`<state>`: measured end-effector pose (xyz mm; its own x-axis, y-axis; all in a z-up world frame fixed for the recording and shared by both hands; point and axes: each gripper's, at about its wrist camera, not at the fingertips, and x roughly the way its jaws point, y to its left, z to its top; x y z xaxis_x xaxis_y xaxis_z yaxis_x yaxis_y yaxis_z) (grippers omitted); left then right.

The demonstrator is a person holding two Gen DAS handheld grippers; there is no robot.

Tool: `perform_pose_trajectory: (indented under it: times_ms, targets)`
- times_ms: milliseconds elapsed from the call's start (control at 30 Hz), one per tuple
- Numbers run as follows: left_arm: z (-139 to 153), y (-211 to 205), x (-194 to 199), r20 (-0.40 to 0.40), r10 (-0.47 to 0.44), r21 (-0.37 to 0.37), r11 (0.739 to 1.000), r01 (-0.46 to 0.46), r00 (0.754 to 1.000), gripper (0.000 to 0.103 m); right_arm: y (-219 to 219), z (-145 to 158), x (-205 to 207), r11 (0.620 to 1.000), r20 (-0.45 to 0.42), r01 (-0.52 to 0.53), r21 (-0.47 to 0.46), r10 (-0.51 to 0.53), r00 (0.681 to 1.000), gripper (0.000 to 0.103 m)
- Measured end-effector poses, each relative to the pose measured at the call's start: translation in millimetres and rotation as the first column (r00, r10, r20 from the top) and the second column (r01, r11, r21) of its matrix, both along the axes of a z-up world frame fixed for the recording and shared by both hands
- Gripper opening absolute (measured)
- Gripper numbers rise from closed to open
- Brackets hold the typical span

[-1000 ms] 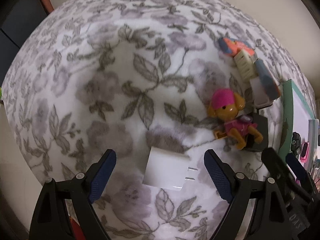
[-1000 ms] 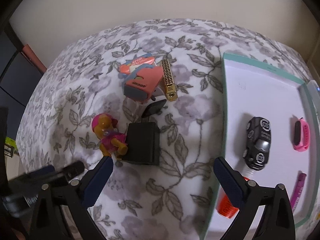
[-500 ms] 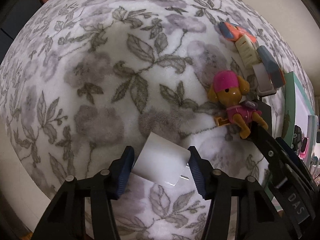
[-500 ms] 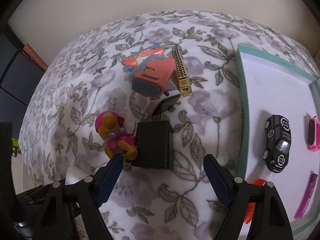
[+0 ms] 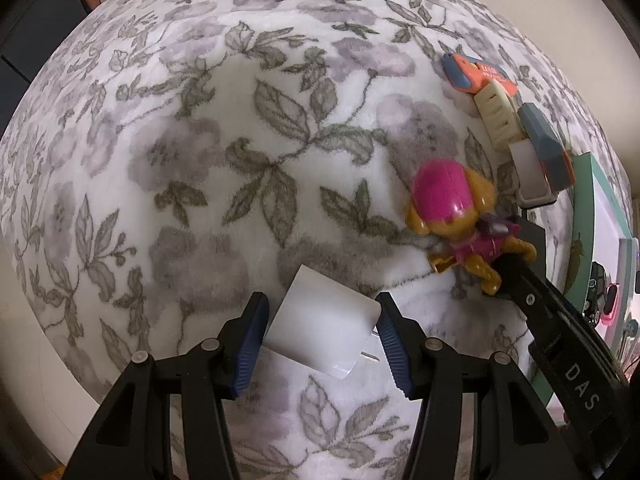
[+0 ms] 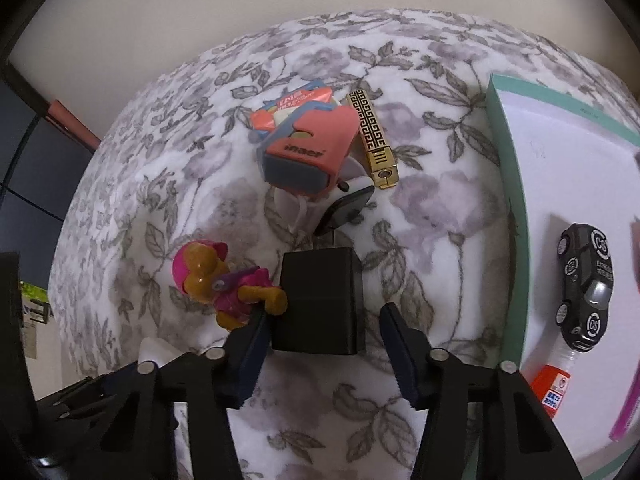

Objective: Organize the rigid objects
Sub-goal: 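Grasp the white plug charger with the left tool while the right tool grasps the black charger, then lift both chargers and carry them over the tray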

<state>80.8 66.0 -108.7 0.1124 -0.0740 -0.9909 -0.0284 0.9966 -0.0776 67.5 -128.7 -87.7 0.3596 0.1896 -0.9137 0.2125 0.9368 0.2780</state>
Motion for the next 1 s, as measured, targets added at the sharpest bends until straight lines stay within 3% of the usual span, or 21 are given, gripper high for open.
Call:
perform_pose_trajectory:
  times_ms: [400,1000]
  targets:
    - [-2.2,-9.5,17.0,0.011,-0.022,0.046,0.999,0.021,1.000,0.056,-10.6,-2.4,-11.9,0.997,-0.058,-0.008,-0.072,0.004,0.998,0.047]
    - [-9.0,-38.0,11.9,0.044,-0.081,0.132,0.988,0.074,0.996,0.057,3.4,-8.5,-0.7,0.981,-0.047,-0.063,-0.183,0.055,0.997,0.047]
